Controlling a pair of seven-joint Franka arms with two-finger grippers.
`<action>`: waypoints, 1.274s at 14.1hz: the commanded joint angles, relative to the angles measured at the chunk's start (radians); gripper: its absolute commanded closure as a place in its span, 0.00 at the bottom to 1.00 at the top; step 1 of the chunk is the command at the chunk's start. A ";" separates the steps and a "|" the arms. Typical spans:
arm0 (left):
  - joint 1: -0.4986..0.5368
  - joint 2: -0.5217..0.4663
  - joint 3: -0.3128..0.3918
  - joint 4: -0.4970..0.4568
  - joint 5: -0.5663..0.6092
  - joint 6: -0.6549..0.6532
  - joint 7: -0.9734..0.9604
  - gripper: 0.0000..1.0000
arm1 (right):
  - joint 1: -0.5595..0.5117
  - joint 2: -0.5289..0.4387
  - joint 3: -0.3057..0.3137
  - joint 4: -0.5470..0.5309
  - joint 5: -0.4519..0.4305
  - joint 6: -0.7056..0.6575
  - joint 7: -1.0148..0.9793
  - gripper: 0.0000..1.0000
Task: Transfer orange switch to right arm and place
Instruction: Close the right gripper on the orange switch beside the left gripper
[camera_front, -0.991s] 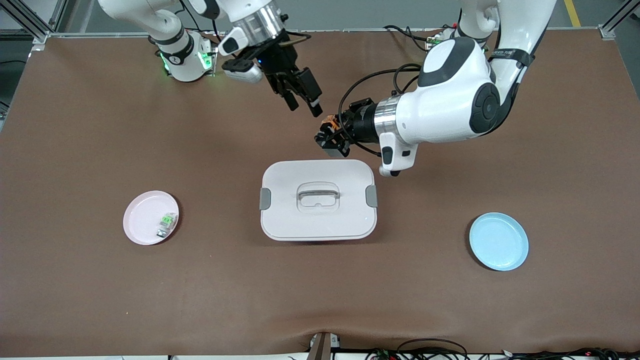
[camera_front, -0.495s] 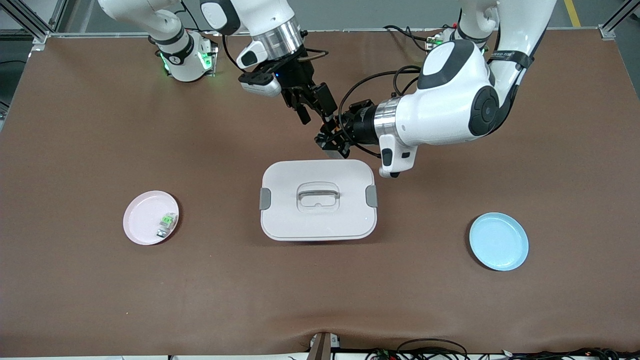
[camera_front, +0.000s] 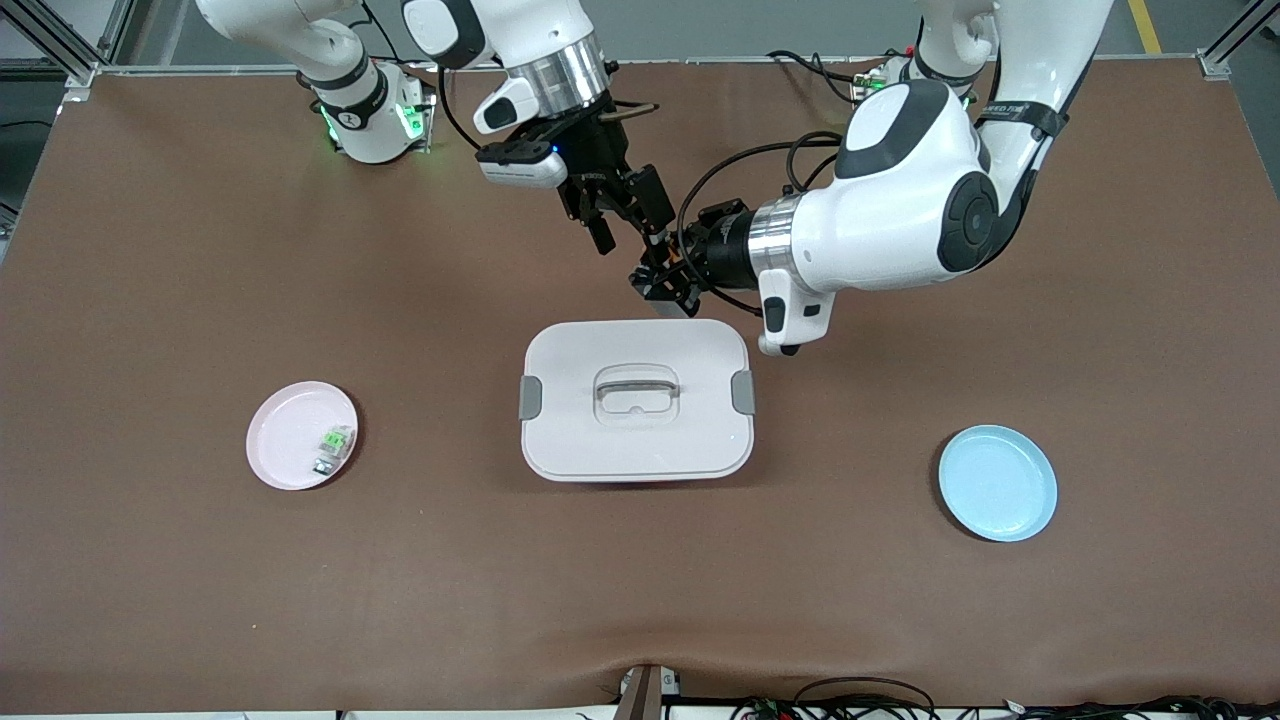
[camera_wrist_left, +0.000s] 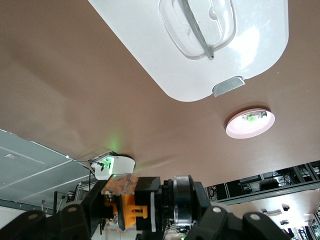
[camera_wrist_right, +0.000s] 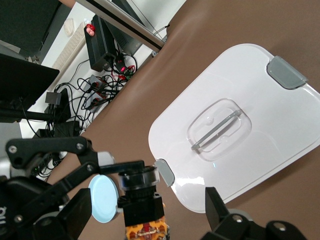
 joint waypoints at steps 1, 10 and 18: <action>-0.006 0.009 0.002 0.024 0.003 -0.002 -0.017 1.00 | 0.021 0.030 0.000 0.014 -0.051 -0.010 0.047 0.00; -0.008 0.009 0.002 0.024 0.009 -0.002 -0.017 1.00 | 0.049 0.049 0.000 0.015 -0.052 -0.010 0.078 0.00; -0.008 0.011 0.002 0.022 0.017 -0.002 -0.017 0.96 | 0.050 0.055 0.000 0.020 -0.054 -0.008 0.079 1.00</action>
